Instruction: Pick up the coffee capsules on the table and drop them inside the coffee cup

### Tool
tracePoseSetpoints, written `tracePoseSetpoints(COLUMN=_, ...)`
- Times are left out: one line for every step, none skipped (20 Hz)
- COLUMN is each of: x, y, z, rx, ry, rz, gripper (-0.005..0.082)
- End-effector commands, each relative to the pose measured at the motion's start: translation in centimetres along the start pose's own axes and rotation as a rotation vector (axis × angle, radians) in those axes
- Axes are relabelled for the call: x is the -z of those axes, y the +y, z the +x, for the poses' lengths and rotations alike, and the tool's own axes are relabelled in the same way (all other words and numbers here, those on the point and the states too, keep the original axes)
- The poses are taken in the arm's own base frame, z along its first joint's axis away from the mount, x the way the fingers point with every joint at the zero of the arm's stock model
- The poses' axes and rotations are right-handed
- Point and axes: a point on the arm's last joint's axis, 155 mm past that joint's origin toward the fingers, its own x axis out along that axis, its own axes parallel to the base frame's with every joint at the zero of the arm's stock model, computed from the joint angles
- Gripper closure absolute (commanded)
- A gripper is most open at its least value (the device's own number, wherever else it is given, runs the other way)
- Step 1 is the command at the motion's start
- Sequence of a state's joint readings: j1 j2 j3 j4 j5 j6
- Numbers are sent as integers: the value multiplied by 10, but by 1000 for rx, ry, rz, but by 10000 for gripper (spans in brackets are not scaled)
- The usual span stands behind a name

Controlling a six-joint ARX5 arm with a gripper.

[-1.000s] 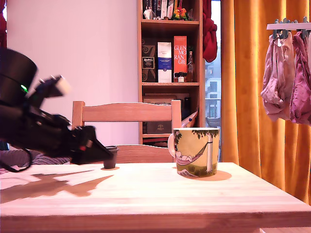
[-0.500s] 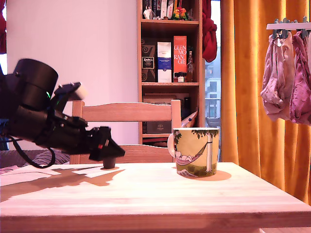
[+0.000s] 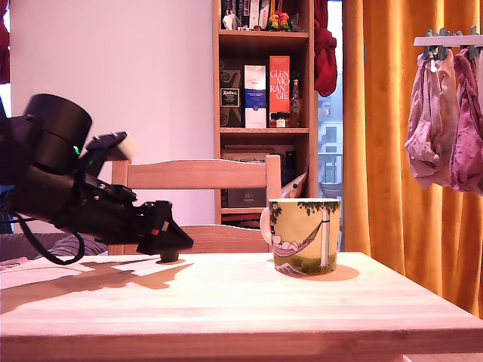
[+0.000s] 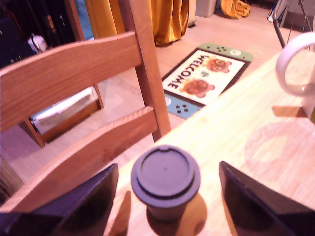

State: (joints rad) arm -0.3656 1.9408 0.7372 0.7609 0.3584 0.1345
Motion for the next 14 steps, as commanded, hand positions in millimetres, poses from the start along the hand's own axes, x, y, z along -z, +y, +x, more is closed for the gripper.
tracePoseSetpoints(x=5, y=3, z=8, rx=2, ry=27, rz=-7, gripper=183)
tracePoseSetpoints(x=6, y=3, z=8, rx=3, ry=35, rz=-10, gripper=183)
tracePoseSetpoints(x=6, y=3, z=8, rx=3, ry=35, rz=-10, gripper=183)
tracePoseSetpoints(x=6, y=3, z=8, rx=3, ry=35, rz=-10, gripper=183)
tracePoseSetpoints(x=7, y=3, z=8, rx=4, ry=37, rz=-11, gripper=183)
tracePoseSetpoints(x=7, y=3, z=8, rx=3, ry=40, rz=-12, gripper=183)
tracePoseSetpoints(x=8, y=3, z=8, rx=4, ry=41, rz=-12, gripper=183)
tracePoseSetpoints(x=8, y=3, z=8, rx=3, ry=44, rz=-13, gripper=184)
tracePoseSetpoints(x=10, y=3, z=8, rx=4, ry=48, rz=-15, gripper=184)
tracePoseSetpoints(x=10, y=3, z=8, rx=3, ry=50, rz=-15, gripper=184)
tracePoseSetpoints(x=12, y=4, z=8, rx=0, ry=56, rz=-17, gripper=184)
tracePoseSetpoints(x=13, y=4, z=8, rx=-4, ry=63, rz=-19, gripper=184)
tracePoseSetpoints(x=15, y=4, z=8, rx=-5, ry=71, rz=-22, gripper=184)
tracePoseSetpoints(x=18, y=5, z=8, rx=-10, ry=81, rz=-25, gripper=184)
